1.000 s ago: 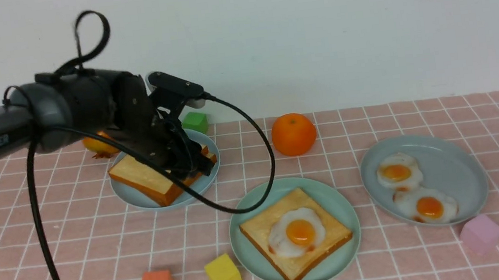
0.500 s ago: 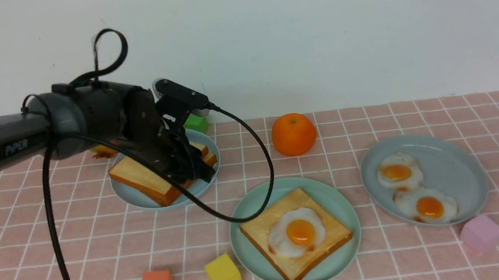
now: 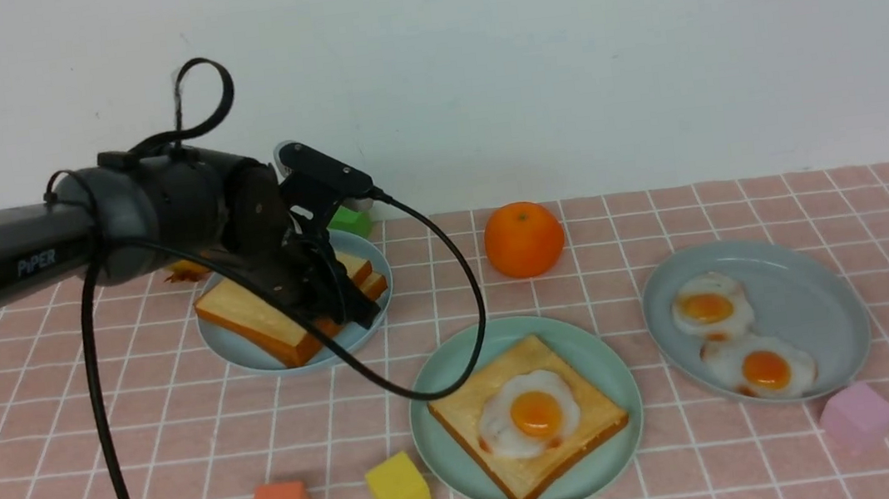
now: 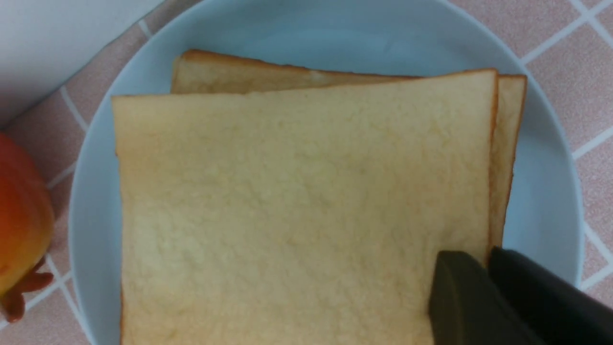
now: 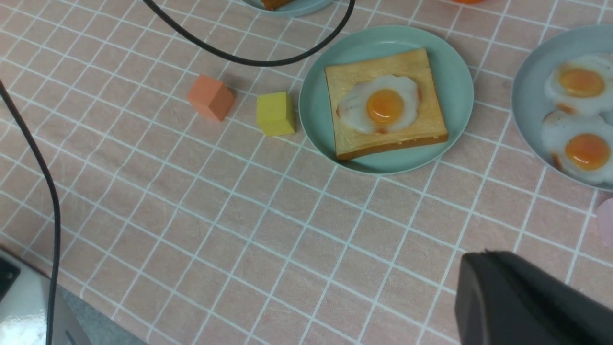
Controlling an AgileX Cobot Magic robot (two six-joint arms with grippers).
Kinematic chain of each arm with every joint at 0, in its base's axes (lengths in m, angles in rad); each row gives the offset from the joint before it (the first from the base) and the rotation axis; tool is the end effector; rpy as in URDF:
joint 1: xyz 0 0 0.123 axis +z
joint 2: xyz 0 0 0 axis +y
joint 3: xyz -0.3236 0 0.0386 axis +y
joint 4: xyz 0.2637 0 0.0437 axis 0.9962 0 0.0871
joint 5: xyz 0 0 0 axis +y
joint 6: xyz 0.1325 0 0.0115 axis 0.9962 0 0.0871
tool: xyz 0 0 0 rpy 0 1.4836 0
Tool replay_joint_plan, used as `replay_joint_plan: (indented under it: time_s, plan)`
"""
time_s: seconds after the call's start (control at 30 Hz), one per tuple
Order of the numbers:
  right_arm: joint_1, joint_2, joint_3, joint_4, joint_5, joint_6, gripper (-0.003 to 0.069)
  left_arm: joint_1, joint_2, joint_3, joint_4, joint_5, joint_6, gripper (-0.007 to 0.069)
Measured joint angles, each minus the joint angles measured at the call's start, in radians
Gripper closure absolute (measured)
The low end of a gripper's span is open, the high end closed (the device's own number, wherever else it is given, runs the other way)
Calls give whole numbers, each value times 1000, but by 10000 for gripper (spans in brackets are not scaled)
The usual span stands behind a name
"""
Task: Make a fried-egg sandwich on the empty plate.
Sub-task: Use the left arm to grab a slice of bread, then use the left arm to place a slice of bread on the fried egg in the middle
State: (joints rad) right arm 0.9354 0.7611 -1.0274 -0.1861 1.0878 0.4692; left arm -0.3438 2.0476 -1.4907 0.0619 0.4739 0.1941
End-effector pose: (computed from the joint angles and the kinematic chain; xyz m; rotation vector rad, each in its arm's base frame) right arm 0.0966 0.0943 0.3984 -0.5546 2.2692 0.4890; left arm 0.4794 -0.1676 0.1829 0.7232 2.4068 -0.0031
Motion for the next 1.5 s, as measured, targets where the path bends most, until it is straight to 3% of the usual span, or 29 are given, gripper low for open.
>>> replay_joint_plan:
  time_s: [0.1, 0.93, 1.07, 1.4, 1.5]
  plan:
    - [0, 0, 0, 9, 2, 0, 643, 0, 3, -4, 2, 5, 1, 612]
    - [0, 0, 0, 25, 3, 0, 629, 0, -160, 4, -5, 89, 1, 612]
    - [0, -7, 0, -23, 7, 3, 629, -24, -202, 6, -21, 136, 1, 612]
    - [0, -145, 0, -131, 108, 65, 629, -371, -276, 6, -83, 261, 1, 612]
    - [0, -185, 4, -132, 119, 73, 629, -427, -255, 6, -62, 261, 1, 612]
